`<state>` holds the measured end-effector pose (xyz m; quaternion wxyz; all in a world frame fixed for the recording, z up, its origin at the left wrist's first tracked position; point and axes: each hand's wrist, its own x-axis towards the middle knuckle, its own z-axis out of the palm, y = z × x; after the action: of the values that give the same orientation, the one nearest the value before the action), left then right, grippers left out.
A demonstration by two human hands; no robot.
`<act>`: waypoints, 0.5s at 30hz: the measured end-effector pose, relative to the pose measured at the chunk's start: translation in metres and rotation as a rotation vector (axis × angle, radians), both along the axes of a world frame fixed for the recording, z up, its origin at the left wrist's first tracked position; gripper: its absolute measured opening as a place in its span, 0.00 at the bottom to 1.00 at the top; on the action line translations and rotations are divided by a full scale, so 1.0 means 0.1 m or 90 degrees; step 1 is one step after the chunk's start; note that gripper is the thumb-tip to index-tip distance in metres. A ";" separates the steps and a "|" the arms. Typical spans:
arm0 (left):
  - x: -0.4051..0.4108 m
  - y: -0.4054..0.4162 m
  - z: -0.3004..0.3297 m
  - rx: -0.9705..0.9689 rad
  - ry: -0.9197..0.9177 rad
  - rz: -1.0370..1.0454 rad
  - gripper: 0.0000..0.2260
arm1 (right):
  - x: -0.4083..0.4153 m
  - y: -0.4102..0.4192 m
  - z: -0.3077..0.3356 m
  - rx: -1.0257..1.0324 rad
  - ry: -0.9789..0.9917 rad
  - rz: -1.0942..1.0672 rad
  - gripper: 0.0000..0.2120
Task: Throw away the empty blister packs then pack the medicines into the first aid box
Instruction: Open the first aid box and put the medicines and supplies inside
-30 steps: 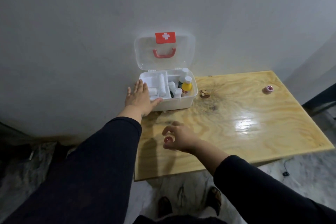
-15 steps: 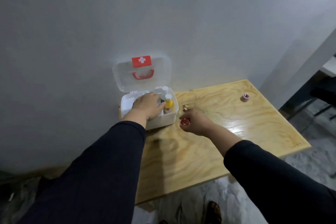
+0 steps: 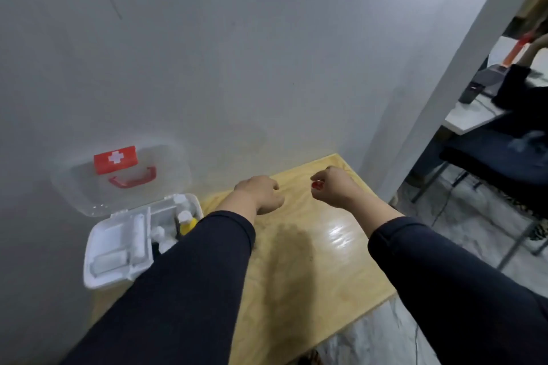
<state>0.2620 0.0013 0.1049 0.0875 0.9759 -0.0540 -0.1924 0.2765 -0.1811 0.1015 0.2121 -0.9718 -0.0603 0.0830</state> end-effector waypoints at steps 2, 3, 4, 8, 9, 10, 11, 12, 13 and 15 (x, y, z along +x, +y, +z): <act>0.20 -0.20 -0.06 0.002 0.014 0.000 0.23 | 0.20 -0.19 -0.07 0.005 0.015 -0.013 0.18; 0.31 -0.30 -0.10 0.000 0.022 -0.001 0.23 | 0.30 -0.28 -0.13 0.010 0.024 -0.021 0.18; 0.41 -0.39 -0.15 -0.004 0.033 -0.003 0.23 | 0.40 -0.36 -0.18 0.016 0.033 -0.029 0.18; 0.68 -0.69 -0.42 -0.026 0.076 0.001 0.24 | 0.72 -0.60 -0.45 0.024 0.043 -0.041 0.17; 0.71 -0.74 -0.48 -0.031 0.083 0.002 0.24 | 0.78 -0.63 -0.52 0.021 0.046 -0.038 0.17; 0.74 -0.79 -0.53 -0.036 0.089 0.004 0.24 | 0.83 -0.65 -0.58 0.021 0.052 -0.033 0.17; 0.76 -0.83 -0.57 -0.042 0.092 0.006 0.24 | 0.87 -0.66 -0.65 0.024 0.058 -0.026 0.17; 0.77 -0.87 -0.61 -0.046 0.095 0.010 0.24 | 0.90 -0.66 -0.71 0.028 0.063 -0.018 0.17; 0.78 -0.89 -0.63 -0.048 0.099 0.014 0.24 | 0.91 -0.66 -0.76 0.033 0.067 -0.008 0.17; 0.80 -0.92 -0.66 -0.050 0.107 0.024 0.24 | 0.92 -0.67 -0.83 0.043 0.071 0.008 0.16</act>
<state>0.3423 -0.0903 0.0391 0.1333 0.9531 -0.0356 -0.2695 0.3688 -0.2481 0.0189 0.2474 -0.9576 -0.0571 0.1360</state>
